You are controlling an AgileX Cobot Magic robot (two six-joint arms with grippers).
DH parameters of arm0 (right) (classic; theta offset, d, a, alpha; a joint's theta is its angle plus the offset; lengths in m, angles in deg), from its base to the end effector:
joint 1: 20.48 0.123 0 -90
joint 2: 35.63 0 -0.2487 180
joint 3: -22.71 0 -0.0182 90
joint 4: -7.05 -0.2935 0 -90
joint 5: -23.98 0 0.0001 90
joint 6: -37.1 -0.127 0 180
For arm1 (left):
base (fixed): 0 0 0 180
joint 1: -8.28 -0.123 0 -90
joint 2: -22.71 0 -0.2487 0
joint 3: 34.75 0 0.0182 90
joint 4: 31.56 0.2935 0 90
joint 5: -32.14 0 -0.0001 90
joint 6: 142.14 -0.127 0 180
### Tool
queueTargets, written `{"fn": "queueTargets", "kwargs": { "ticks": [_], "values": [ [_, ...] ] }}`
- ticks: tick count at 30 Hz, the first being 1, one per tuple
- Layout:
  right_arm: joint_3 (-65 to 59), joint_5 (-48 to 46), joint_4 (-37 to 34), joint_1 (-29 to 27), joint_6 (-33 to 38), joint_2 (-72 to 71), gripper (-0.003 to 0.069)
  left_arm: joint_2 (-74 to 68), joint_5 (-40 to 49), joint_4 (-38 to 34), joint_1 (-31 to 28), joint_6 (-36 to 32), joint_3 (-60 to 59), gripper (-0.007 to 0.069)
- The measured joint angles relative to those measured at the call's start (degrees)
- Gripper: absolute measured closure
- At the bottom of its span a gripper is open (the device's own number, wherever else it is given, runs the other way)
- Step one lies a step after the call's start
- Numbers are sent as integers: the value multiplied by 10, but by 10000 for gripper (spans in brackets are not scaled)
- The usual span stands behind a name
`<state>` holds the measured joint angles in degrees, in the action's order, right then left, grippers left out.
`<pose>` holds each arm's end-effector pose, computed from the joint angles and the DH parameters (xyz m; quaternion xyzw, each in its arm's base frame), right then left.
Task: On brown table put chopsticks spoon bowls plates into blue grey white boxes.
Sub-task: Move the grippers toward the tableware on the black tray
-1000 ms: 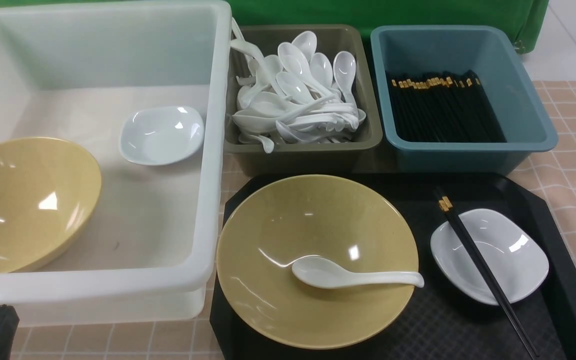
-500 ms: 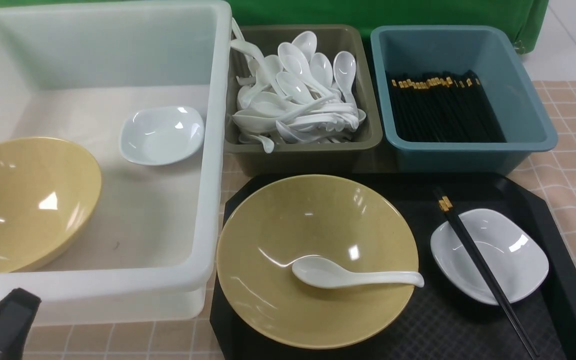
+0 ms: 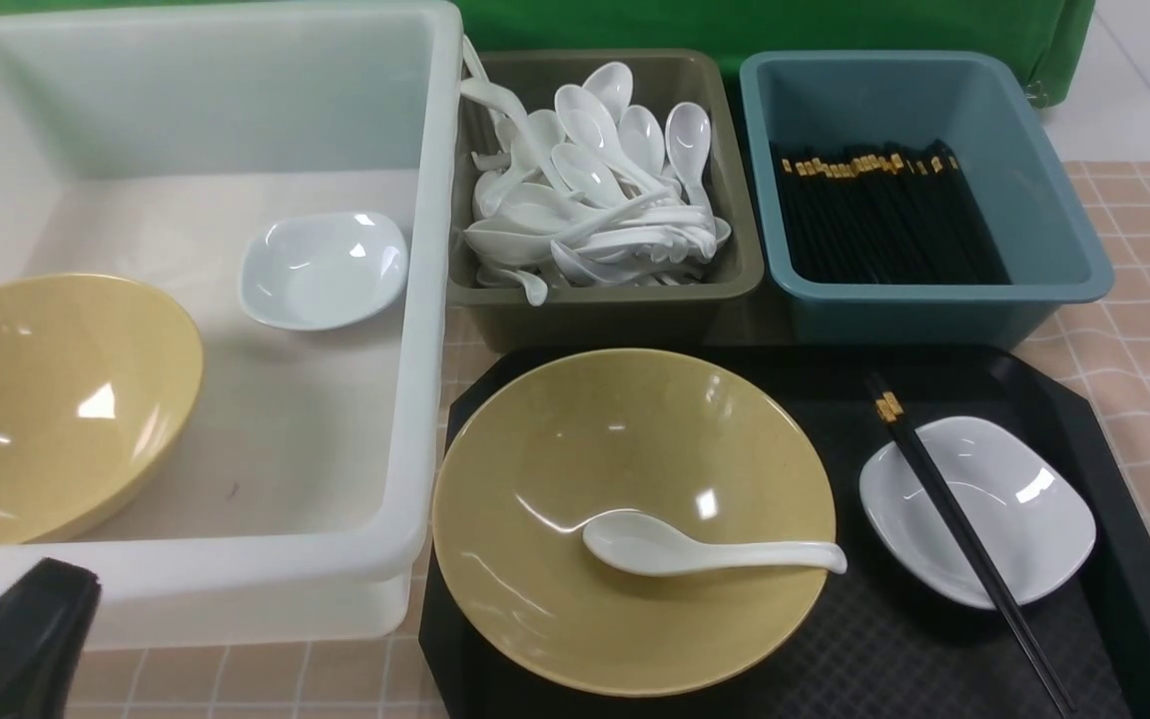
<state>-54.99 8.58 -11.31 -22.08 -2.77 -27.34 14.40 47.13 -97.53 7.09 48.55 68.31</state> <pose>0.1700 0.0059 0.1741 0.3567 0.6818 0.3280 0.5481 0.1688 -0.0266 0.1982 -0.3782 0.6078 -0.4883 0.4991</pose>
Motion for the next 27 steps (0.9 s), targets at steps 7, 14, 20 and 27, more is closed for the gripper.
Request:
{"fn": "queueTargets", "kwargs": {
  "ticks": [7, 14, 20, 27],
  "values": [
    [79, -99, -36, 0, 220, 9, 469, -3, 122, 39, 0, -244, 127, 622],
    [292, -244, -36, 25, 491, 199, 621, -214, 255, 260, 0, -314, 294, 622],
    [464, -441, 21, 71, 607, 429, 622, -406, 400, 445, 22, -332, 460, 622],
    [544, -479, 55, 130, 622, 589, 621, -538, 471, 499, 166, -315, 573, 622]
  ]
}}
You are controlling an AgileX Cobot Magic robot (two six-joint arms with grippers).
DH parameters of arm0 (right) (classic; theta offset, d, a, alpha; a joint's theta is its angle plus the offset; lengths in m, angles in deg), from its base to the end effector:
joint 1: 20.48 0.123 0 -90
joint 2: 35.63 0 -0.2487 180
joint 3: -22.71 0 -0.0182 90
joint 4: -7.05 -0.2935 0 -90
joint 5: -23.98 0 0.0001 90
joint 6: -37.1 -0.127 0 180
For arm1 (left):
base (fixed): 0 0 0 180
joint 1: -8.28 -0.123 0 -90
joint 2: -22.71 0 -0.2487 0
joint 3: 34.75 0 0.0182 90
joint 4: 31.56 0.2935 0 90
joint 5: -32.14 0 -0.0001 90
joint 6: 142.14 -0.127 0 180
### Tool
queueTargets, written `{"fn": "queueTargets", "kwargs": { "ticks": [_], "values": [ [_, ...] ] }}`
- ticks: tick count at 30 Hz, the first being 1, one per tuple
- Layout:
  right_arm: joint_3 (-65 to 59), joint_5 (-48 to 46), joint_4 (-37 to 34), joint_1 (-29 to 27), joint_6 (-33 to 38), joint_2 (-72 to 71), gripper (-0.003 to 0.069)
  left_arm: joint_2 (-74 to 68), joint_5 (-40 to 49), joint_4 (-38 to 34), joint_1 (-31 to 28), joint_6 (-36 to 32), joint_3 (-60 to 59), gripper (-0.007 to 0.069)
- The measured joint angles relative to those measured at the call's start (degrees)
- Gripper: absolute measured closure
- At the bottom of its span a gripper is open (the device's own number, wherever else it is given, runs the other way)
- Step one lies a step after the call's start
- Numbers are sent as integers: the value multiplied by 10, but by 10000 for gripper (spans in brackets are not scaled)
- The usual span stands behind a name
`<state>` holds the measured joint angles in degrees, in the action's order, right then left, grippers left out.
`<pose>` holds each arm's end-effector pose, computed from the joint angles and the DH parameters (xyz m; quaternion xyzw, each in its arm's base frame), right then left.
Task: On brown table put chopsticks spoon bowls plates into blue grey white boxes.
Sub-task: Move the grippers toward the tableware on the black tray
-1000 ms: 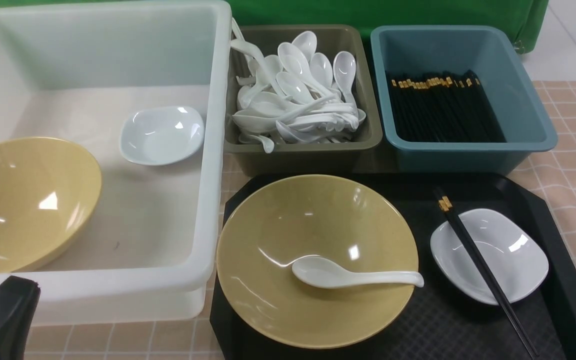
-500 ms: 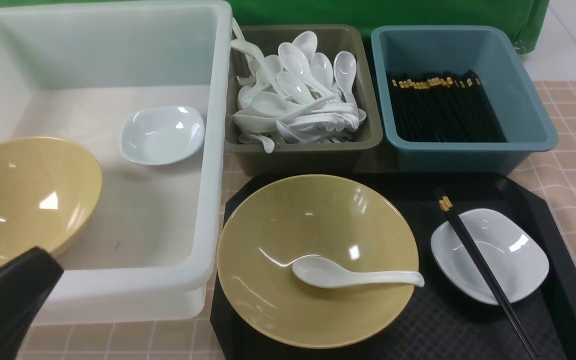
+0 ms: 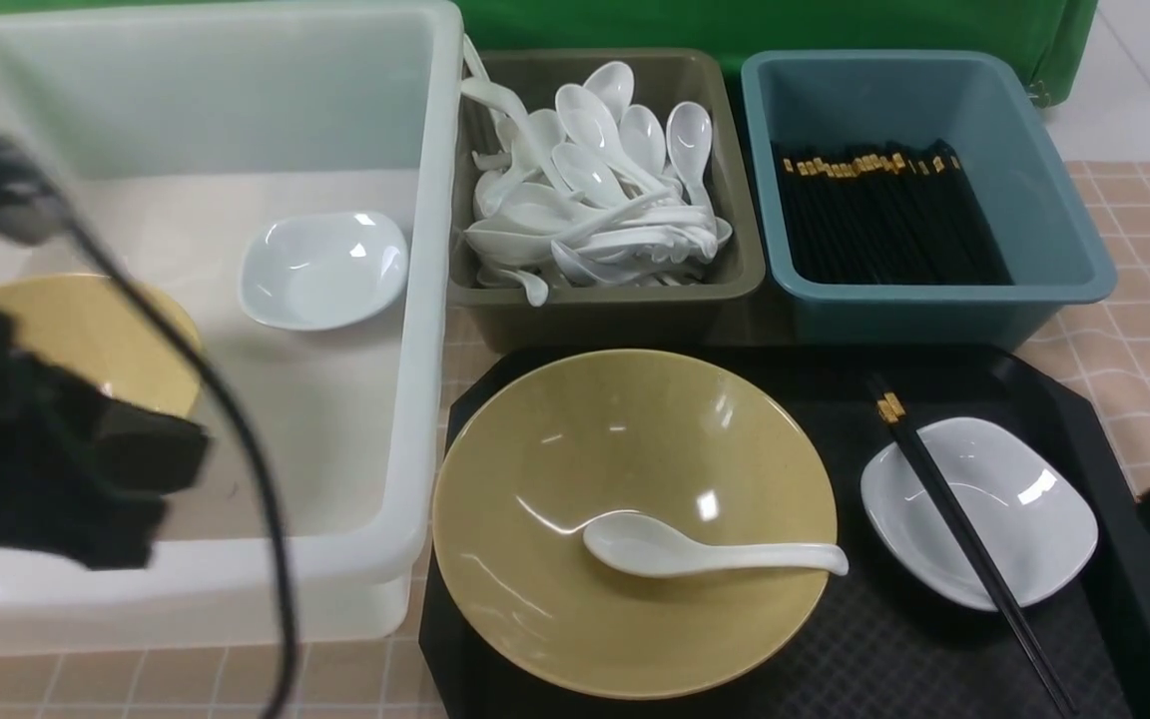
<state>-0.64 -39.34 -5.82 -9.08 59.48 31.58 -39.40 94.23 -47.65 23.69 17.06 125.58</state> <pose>0.2432 0.0748 0.2564 -0.2560 0.9339 0.0869 0.2339 0.2286 -0.0953 0.3045 0.2698 0.9022 -0.1233 0.3132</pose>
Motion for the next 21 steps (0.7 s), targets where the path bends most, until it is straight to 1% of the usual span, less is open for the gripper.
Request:
{"fn": "queueTargets", "kwargs": {
  "ticks": [2, 3, 4, 6, 9, 11, 13, 15, 16, 17, 19, 21],
  "values": [
    [20, 16, 22, 32, -10, 69, 617, -73, 11, 26, 98, 0, 54, 622],
    [21, 18, 23, 33, -12, 75, 616, -73, 11, 28, 102, 0, 54, 622],
    [23, 27, 25, 37, -15, 91, 611, -95, 8, 43, 134, 1, 70, 622],
    [25, 39, 27, 38, -17, 111, 600, -120, -6, 63, 167, 3, 86, 622],
    [25, 64, 29, 40, -27, 138, 557, -163, -40, 82, 204, 17, 111, 622],
    [25, 78, 29, 40, -32, 149, 524, -186, -51, 86, 212, 26, 122, 622],
    [25, 92, 29, 40, -37, 161, 475, -216, -53, 86, 216, 31, 141, 622],
    [25, 107, 29, 40, -43, 179, 400, -247, -50, 88, 217, 32, 161, 622],
    [25, 108, 29, 40, -43, 180, 393, -250, -50, 88, 217, 32, 162, 622],
    [25, 117, 29, 40, -43, 191, 337, -269, -49, 93, 217, 33, 174, 622],
    [25, 120, 29, 40, -44, 199, 303, -282, -49, 97, 217, 34, 181, 622],
    [25, 129, 29, 40, -47, 215, 240, -299, -50, 99, 217, 34, 187, 622]
  ]
}}
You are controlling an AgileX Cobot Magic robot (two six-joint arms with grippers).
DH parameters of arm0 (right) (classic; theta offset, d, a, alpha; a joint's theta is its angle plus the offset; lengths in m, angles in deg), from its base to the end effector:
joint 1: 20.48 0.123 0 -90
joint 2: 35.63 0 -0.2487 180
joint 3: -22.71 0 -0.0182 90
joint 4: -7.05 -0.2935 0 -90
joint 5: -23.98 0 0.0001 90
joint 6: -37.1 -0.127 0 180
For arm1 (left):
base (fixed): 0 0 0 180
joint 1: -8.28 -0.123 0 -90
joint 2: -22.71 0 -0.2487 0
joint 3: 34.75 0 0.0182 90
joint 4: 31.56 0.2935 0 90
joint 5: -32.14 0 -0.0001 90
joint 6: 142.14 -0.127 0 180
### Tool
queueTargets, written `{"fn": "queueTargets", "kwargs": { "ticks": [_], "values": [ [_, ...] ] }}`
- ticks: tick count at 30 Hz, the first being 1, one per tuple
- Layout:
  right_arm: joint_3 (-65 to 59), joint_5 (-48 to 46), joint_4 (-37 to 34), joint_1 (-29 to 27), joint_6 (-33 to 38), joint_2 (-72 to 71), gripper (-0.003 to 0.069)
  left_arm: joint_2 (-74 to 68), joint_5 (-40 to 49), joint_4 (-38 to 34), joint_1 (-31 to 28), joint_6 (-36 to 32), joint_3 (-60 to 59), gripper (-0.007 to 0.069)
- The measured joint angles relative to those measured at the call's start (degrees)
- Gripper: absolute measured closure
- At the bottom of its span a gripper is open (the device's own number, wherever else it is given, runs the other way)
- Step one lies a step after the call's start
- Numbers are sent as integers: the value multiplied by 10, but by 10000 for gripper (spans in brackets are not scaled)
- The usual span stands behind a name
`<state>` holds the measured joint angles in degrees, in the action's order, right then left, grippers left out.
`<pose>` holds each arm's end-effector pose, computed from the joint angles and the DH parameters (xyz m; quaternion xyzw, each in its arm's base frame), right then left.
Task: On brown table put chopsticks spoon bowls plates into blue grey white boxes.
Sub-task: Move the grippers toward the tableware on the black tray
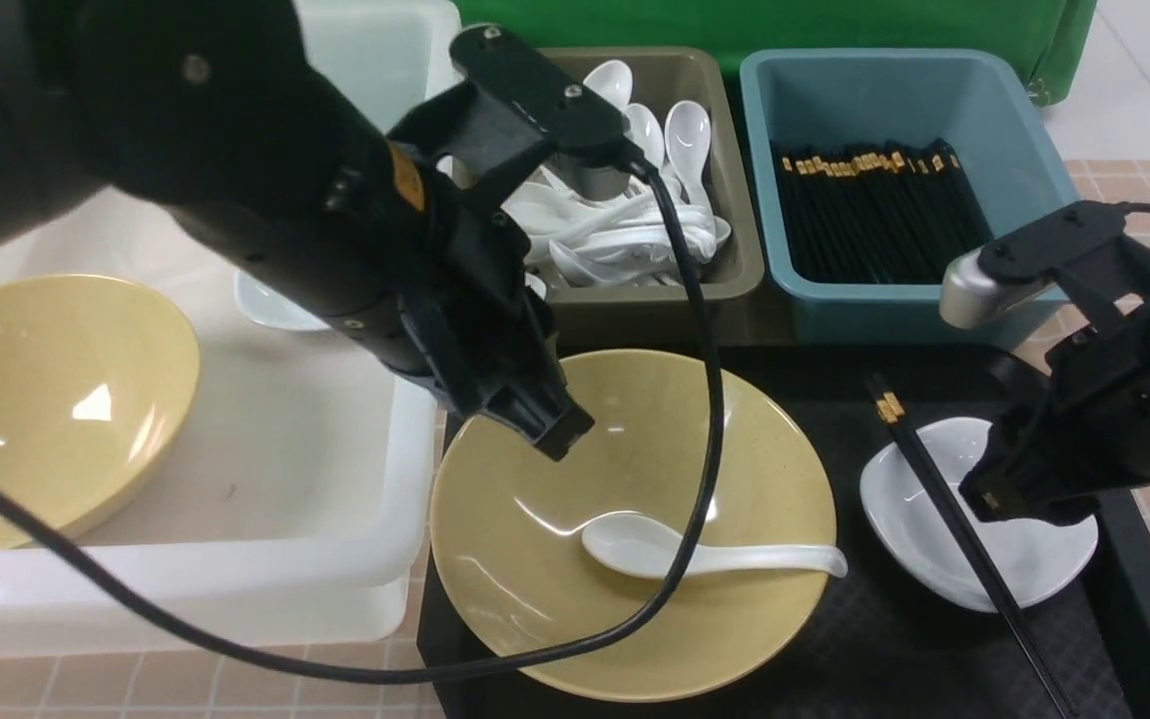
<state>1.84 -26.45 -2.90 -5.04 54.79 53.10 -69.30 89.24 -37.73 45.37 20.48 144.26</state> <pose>0.3048 0.1017 0.1723 -0.2387 0.9526 0.0720 0.1742 0.2851 -0.2299 0.2648 0.4268 0.8654 -0.0945 0.2450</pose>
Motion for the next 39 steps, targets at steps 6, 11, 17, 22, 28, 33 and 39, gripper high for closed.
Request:
{"fn": "queueTargets", "kwargs": {
  "ticks": [6, 11, 17, 22, 28, 33, 39],
  "values": [
    [1, 24, 0, 2, -13, 43, 188, -16, -15, 9, 0, -8, 0, 622],
    [2, 47, 17, 8, -26, 103, 185, -29, -22, 11, 0, -10, 0, 622],
    [28, 53, 46, 8, -57, 162, 185, -43, -22, 19, 0, -10, 0, 622],
    [39, 55, 47, 8, -59, 183, 232, -50, -24, 29, 0, -10, 0, 622],
    [50, 46, 48, 8, -59, 184, 493, -51, -24, 30, 0, -10, 0, 622],
    [82, 8, 48, 8, -59, 182, 498, -51, -26, 34, 0, -10, 0, 622],
    [170, -5, 53, 8, -54, 146, 498, -52, -61, 56, 0, 3, 1, 622]
  ]
}}
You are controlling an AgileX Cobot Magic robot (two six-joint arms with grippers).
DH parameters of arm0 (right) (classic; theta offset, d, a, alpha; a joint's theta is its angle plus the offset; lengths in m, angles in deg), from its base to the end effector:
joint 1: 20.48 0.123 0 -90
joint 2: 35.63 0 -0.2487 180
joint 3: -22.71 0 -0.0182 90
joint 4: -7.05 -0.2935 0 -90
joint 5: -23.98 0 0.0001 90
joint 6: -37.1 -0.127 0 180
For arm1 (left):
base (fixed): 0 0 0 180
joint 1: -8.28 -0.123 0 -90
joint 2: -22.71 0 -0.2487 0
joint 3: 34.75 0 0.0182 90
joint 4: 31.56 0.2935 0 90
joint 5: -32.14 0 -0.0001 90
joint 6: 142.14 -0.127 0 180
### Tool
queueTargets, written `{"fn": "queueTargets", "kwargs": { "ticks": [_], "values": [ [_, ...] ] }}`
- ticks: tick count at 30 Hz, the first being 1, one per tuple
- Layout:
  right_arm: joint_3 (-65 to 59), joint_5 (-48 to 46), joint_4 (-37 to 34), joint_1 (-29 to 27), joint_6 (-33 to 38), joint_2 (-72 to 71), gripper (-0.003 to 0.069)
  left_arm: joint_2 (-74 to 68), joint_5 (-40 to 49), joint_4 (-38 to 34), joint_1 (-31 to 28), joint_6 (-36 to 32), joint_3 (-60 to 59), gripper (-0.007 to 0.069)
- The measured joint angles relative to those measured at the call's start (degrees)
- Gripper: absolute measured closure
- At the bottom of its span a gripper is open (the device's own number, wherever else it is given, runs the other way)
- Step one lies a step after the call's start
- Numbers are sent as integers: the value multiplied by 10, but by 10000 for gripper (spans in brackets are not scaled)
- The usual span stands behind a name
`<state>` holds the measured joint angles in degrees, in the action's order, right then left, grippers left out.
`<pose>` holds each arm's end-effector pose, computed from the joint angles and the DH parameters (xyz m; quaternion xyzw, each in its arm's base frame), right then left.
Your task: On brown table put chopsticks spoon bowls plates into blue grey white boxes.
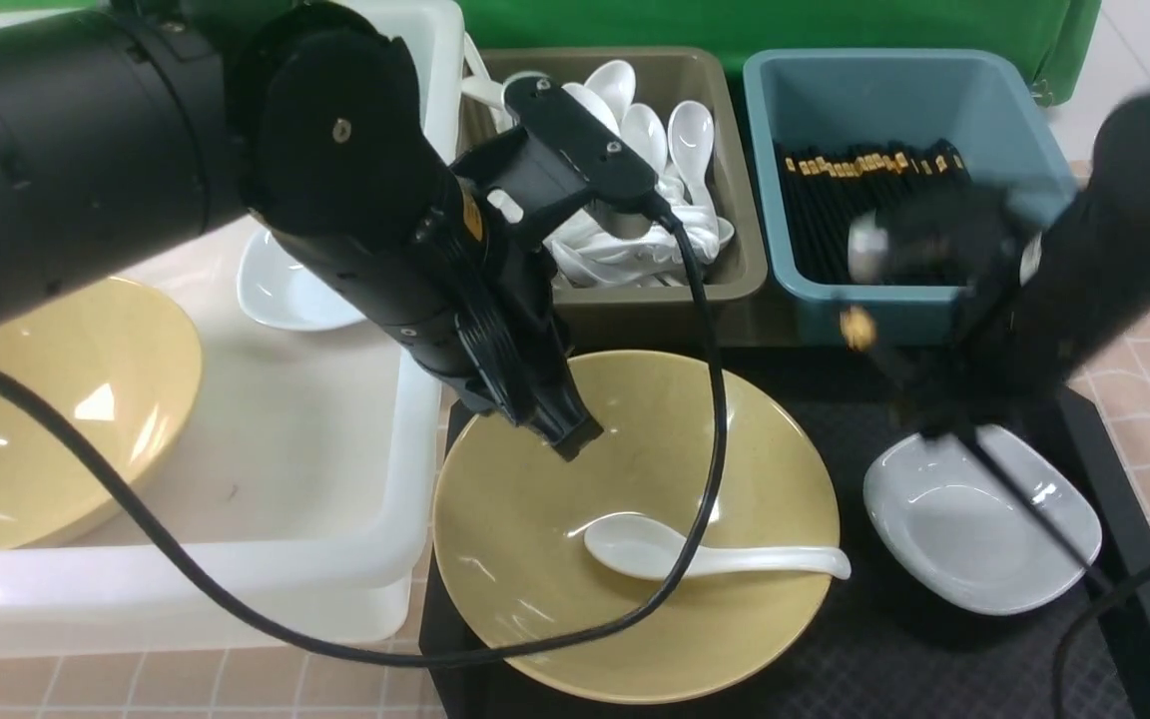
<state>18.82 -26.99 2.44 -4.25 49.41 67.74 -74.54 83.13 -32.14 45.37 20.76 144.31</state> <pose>0.3725 0.1167 0.1776 -0.2235 0.9556 0.0419 0.1874 0.3101 -0.2357 0.2368 0.4373 0.8592 -0.0507 0.2609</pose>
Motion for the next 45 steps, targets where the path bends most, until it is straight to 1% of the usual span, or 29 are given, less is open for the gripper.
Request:
{"fn": "queueTargets", "kwargs": {
  "ticks": [2, 3, 7, 8, 10, 11, 12, 14, 15, 17, 19, 20, 23, 24, 26, 28, 30, 31, 32, 34, 38, 39, 41, 42, 43, 45],
  "values": [
    [50, 29, 10, -1, 0, -4, 498, -6, -41, 14, 0, 13, 6, 622],
    [55, 33, 11, -1, 0, -4, 498, -8, -49, 21, 0, 17, 8, 622],
    [147, 145, 15, -15, -9, 24, 498, -34, -109, 84, 0, 62, 69, 622],
    [150, 151, 15, -16, -14, 26, 498, -37, -112, 90, 0, 66, 73, 622],
    [191, 229, 16, -31, -55, 65, 498, -51, -129, 118, 0, 95, 128, 622],
    [205, 254, 16, -36, -74, 84, 498, -54, -136, 126, 0, 99, 143, 622],
    [208, 263, 16, -37, -78, 91, 498, -54, -137, 127, 0, 100, 143, 622],
    [239, 292, 16, -51, -114, 143, 498, -56, -156, 132, 0, 107, 161, 622],
    [244, 293, 16, -53, -115, 147, 498, -56, -158, 132, 0, 107, 162, 622],
    [266, 297, 16, -62, -123, 189, 473, -56, -161, 132, 0, 109, 164, 622],
    [278, 290, 16, -68, -123, 212, 431, -57, -158, 131, 0, 109, 164, 622],
    [292, 265, 15, -74, -123, 230, 342, -57, -151, 128, 0, 109, 164, 622],
    [309, 209, 15, -76, -123, 234, 209, -55, -136, 125, 0, 109, 164, 622],
    [322, 173, 15, -76, -123, 231, 152, -51, -130, 125, 0, 109, 161, 622],
    [343, 100, 14, -74, -107, 221, 81, -37, -125, 124, 0, 109, 145, 622],
    [361, 35, 13, -70, -74, 207, 51, -11, -123, 123, 0, 112, 119, 622],
    [384, -53, 13, -61, -6, 186, 44, 31, -117, 123, 0, 117, 73, 622],
    [387, -69, 13, -59, 7, 182, 46, 36, -115, 123, 0, 119, 68, 622],
    [397, -131, 12, -47, 61, 167, 55, 72, -102, 123, 0, 125, 27, 622],
    [395, -180, 8, -30, 105, 140, 80, 120, -78, 122, 0, 133, -25, 622],
    [346, -198, -18, 14, 132, 77, 137, 196, -31, 99, 0, 154, -113, 622],
    [346, -198, -18, 14, 133, 73, 139, 203, -27, 95, 0, 156, -117, 622],
    [291, -201, -33, 58, 151, 34, 169, 246, -13, 71, 0, 161, -163, 622],
    [273, -201, -35, 69, 157, 25, 174, 259, -12, 62, 0, 162, -177, 622],
    [247, -202, -38, 96, 176, 17, 180, 271, -13, 56, 0, 164, -189, 622],
    [210, -203, -40, 129, 202, 13, 183, 288, -20, 47, 0, 166, -206, 622]
  ]
}}
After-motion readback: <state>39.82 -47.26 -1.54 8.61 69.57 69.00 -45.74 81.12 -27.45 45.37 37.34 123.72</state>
